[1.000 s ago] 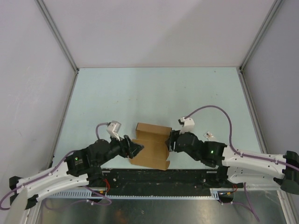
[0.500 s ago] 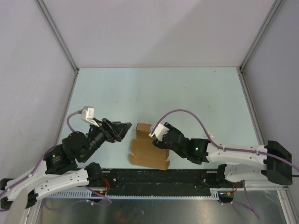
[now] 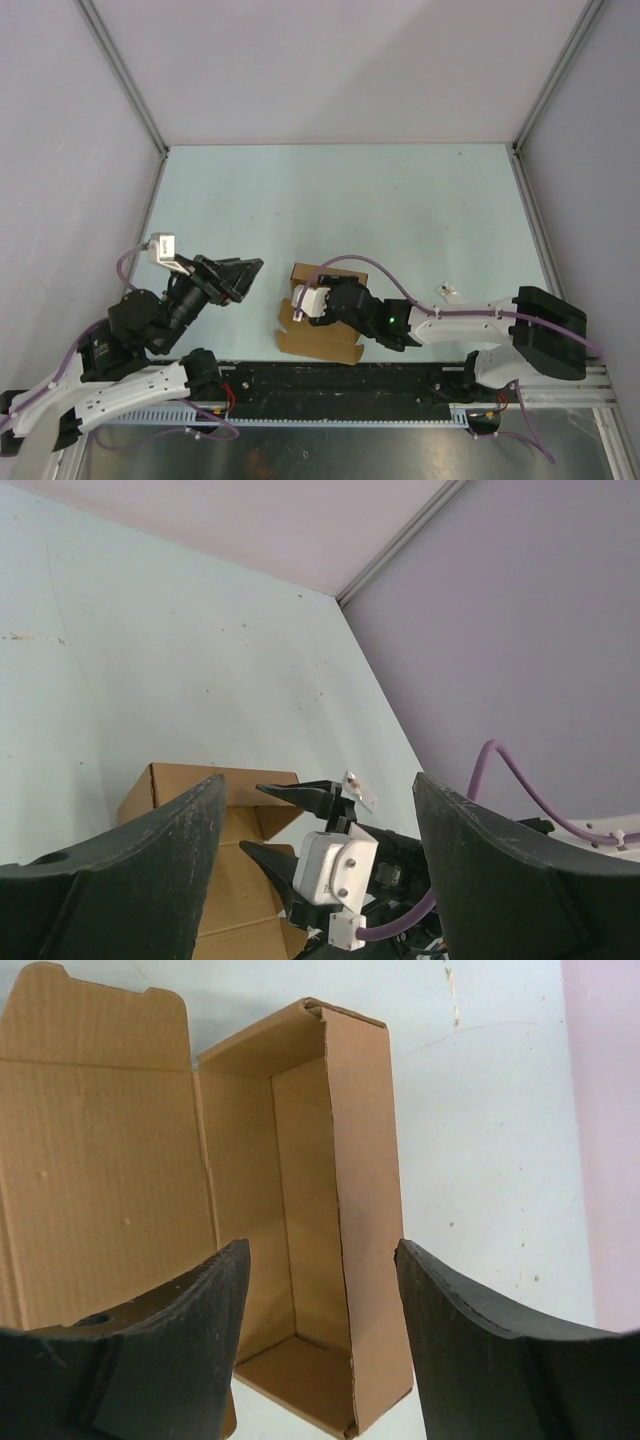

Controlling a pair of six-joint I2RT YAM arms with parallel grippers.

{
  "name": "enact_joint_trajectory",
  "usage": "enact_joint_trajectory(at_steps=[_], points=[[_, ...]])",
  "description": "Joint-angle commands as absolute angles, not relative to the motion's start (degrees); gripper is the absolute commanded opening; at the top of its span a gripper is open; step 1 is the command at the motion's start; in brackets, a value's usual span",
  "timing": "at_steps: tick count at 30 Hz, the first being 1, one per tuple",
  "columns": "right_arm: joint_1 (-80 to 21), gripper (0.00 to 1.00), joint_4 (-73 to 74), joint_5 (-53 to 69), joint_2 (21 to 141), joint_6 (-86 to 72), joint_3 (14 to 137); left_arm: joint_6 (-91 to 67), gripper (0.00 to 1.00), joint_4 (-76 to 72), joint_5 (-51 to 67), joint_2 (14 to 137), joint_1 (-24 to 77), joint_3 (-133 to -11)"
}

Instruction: Fold the paper box

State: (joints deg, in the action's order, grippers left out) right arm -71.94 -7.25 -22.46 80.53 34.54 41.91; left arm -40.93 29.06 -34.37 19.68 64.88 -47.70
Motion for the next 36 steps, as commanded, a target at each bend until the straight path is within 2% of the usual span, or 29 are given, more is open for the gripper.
enact_joint_trajectory(at_steps=[1,5,8,19,21,23,27,28,31,36], points=[[-72.16,0.63,-14.14,-24.25,82.96,38.05,43.95,-39.90,0.81,29.44,-35.60,19.16,65.13,-48.16],[-71.81,0.47,-15.64,-26.98,85.34,40.51,44.47,-39.81,0.82,29.36,-35.51,19.25,65.13,-47.99],[-71.54,0.40,-15.47,-26.63,86.22,41.04,45.17,-39.81,0.82,29.44,-35.68,18.55,65.13,-47.55],[-67.94,0.32,-6.78,-24.35,87.10,34.02,50.53,-39.46,0.83,29.36,-36.30,17.93,65.13,-47.11],[-67.68,0.33,-5.89,-24.08,87.01,33.93,50.80,-39.46,0.83,29.27,-36.21,18.02,65.13,-47.02],[-67.59,0.38,-5.10,-23.73,86.84,33.93,50.80,-39.46,0.83,29.44,-36.21,17.93,65.04,-46.93],[-66.97,0.39,-4.05,-22.50,87.01,34.01,51.06,-39.38,0.83,29.44,-36.47,17.58,65.13,-46.67],[-66.97,0.45,-3.96,-22.67,87.10,34.36,51.06,-39.38,0.83,29.36,-36.47,17.49,65.13,-46.67],[-67.15,0.53,-3.96,-22.94,87.80,35.07,51.33,-39.20,0.84,29.36,-36.47,17.49,65.13,-46.67],[-67.41,0.52,-6.32,-24.25,89.73,36.03,51.33,-39.02,0.84,29.36,-36.83,17.58,65.04,-46.76]])
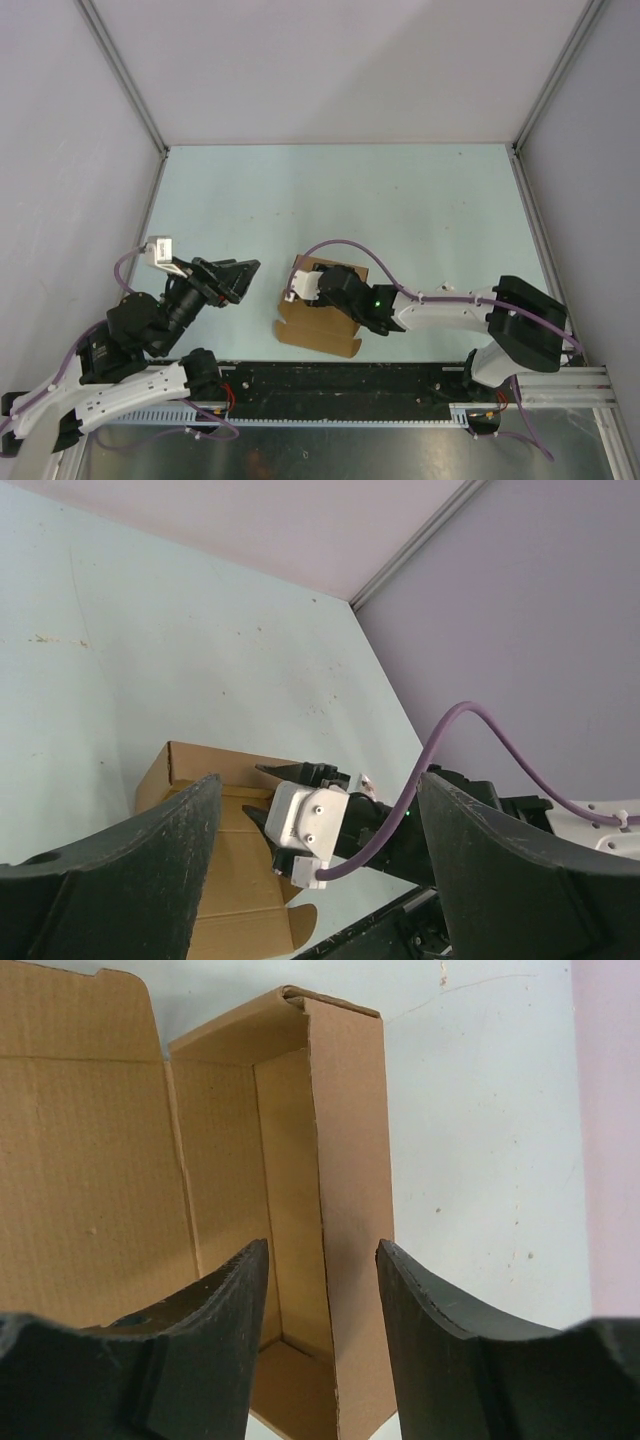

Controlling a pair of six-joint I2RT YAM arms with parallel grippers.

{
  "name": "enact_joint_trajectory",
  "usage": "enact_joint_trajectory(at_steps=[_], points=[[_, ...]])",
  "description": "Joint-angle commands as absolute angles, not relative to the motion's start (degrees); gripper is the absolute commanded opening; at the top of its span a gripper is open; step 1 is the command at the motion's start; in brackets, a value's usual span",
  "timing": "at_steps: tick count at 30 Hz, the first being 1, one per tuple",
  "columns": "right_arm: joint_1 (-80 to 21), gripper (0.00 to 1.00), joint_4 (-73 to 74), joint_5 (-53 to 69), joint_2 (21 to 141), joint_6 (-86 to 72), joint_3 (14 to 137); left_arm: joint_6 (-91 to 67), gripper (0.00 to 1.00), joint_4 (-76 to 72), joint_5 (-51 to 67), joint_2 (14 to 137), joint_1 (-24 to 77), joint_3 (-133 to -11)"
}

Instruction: Fold the paper box

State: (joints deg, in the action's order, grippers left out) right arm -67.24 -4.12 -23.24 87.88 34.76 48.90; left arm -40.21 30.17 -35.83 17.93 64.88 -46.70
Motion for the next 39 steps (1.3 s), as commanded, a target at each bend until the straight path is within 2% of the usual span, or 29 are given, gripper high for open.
enact_joint_trajectory(at_steps=[1,6,22,31,39], points=[[-67.50,0.49,-6.85,-26.09,90.26,37.17,51.42,-39.02,0.84,29.36,-36.83,17.58,65.04,-46.76],[-68.12,0.37,-9.93,-30.76,93.43,40.34,51.50,-38.67,0.85,29.36,-36.91,17.14,65.04,-46.67],[-64.25,0.06,-1.85,-24.88,92.81,32.97,56.34,-38.85,0.85,29.36,-37.35,15.73,65.13,-45.53],[-57.93,0.01,8.78,-14.95,89.39,17.52,60.12,-38.85,0.85,29.44,-36.91,16.00,65.13,-45.70],[-54.67,0.00,15.11,-13.63,88.42,-1.30,60.12,-38.76,0.86,29.44,-36.83,16.26,65.13,-45.79]])
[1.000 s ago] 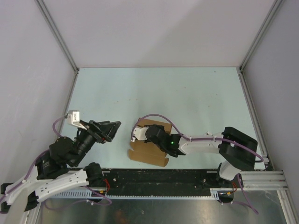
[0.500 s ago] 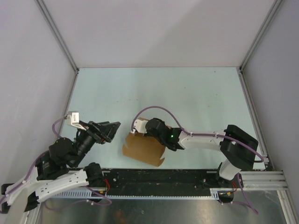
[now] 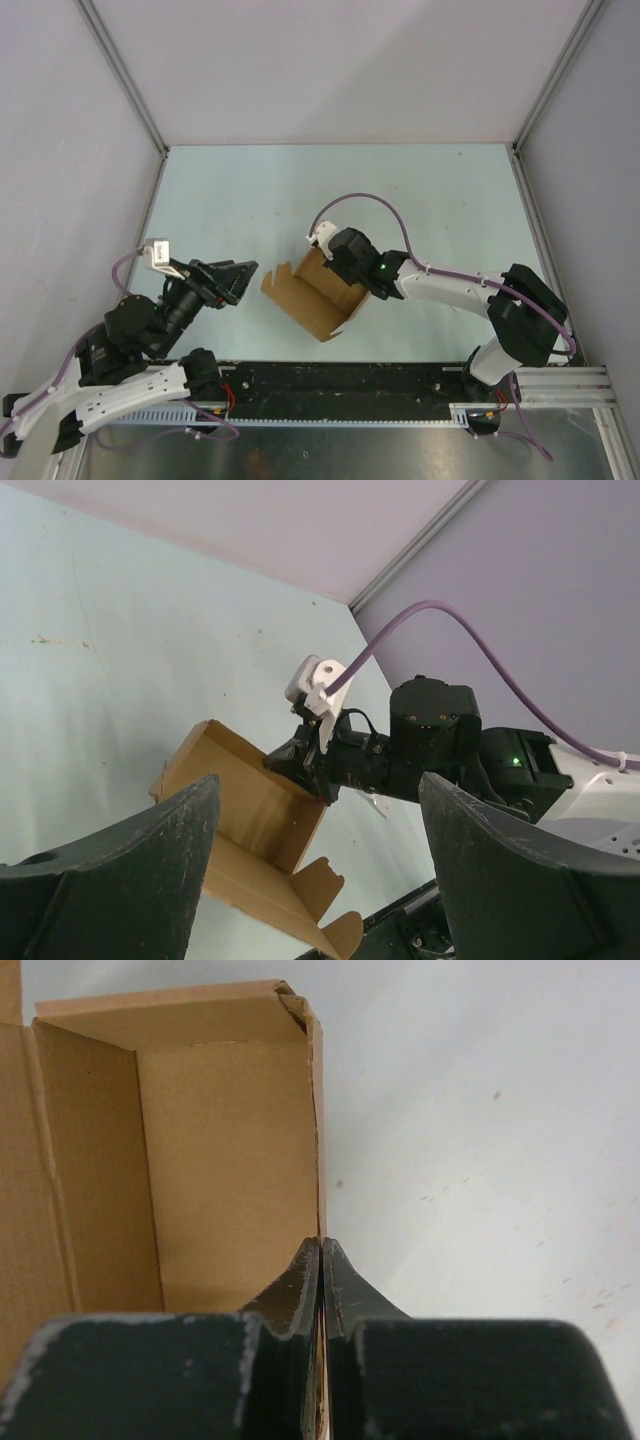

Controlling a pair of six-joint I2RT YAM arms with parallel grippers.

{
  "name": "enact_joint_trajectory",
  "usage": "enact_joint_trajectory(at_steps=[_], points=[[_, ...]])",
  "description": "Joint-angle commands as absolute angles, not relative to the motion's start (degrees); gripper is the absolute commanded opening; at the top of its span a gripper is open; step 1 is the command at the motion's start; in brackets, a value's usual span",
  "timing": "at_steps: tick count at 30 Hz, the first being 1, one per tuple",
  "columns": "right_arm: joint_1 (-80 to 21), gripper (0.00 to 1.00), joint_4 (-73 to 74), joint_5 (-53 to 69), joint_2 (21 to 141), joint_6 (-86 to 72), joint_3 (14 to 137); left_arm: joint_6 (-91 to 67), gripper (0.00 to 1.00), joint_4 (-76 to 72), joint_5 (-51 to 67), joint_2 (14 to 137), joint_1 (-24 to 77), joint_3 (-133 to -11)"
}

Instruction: Fold the paper box

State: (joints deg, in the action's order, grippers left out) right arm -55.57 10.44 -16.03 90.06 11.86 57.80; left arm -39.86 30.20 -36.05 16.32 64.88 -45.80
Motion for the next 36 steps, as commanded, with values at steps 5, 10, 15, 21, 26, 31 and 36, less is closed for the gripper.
enact_joint_trajectory(at_steps=[5,10,15,21,26,31,36], points=[[-53.79,0.00,19.50,-15.90,89.30,-15.71,60.12,-38.93,0.86,29.44,-36.74,16.79,65.04,-45.88],[-53.79,0.00,22.67,-19.50,90.52,-34.25,60.12,-39.11,0.86,29.36,-36.48,17.31,65.04,-45.97],[-55.36,0.00,23.38,-23.10,91.84,-47.70,58.46,-38.85,0.86,29.44,-36.47,17.40,65.13,-46.14],[-57.92,0.00,21.10,-28.65,92.99,-61.69,56.43,-38.58,0.86,29.44,-36.48,17.31,65.13,-46.23],[-58.89,0.05,20.74,-32.07,93.52,-64.42,55.72,-38.15,0.86,29.44,-36.30,17.58,65.13,-46.32],[-58.71,0.35,21.53,-31.91,93.25,-61.79,55.81,-38.14,0.86,29.36,-36.74,17.84,65.13,-46.14],[-57.66,0.41,23.55,-32.87,89.66,-59.86,55.55,-38.06,0.86,29.44,-36.56,18.46,65.13,-46.23]])
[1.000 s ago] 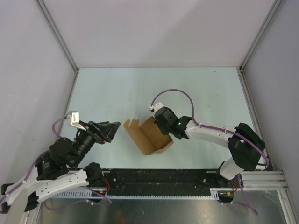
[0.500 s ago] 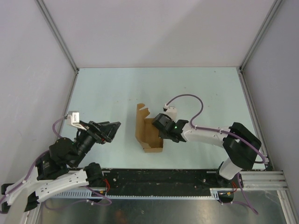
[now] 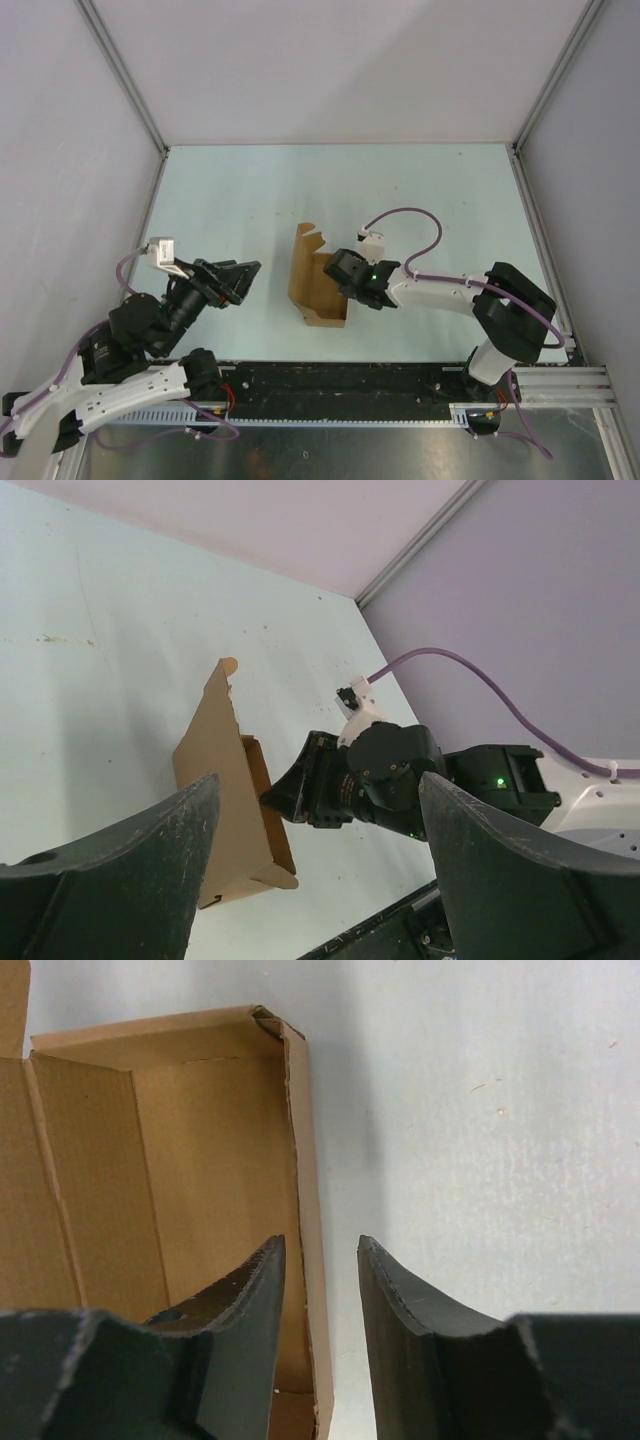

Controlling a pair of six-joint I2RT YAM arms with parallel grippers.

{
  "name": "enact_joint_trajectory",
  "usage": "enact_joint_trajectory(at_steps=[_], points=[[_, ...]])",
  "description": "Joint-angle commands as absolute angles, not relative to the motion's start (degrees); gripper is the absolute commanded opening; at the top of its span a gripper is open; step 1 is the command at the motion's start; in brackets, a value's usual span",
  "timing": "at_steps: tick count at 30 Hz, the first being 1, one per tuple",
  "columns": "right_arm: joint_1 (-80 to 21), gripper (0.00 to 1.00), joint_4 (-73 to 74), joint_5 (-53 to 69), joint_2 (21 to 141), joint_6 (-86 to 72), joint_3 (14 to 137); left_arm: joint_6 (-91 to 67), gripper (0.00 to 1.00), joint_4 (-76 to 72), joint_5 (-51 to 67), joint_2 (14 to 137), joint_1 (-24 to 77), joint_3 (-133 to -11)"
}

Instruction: Fold the paper box

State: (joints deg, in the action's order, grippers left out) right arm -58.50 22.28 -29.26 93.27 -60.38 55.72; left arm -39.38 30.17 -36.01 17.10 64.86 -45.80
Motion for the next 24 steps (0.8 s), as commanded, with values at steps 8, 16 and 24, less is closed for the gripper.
enact_joint_trajectory(at_steps=[8,16,24], points=[[-49.58,0.47,37.67,-36.29,72.97,-59.58,51.25,-37.97,0.86,29.44,-36.83,18.11,65.13,-46.05],[-30.78,0.72,44.29,-29.99,51.78,-58.81,37.72,-38.14,0.86,29.36,-36.83,18.54,65.04,-45.79],[-19.26,0.82,47.02,-27.07,51.95,-63.53,34.02,-37.97,0.86,29.36,-36.83,18.19,65.13,-45.62]])
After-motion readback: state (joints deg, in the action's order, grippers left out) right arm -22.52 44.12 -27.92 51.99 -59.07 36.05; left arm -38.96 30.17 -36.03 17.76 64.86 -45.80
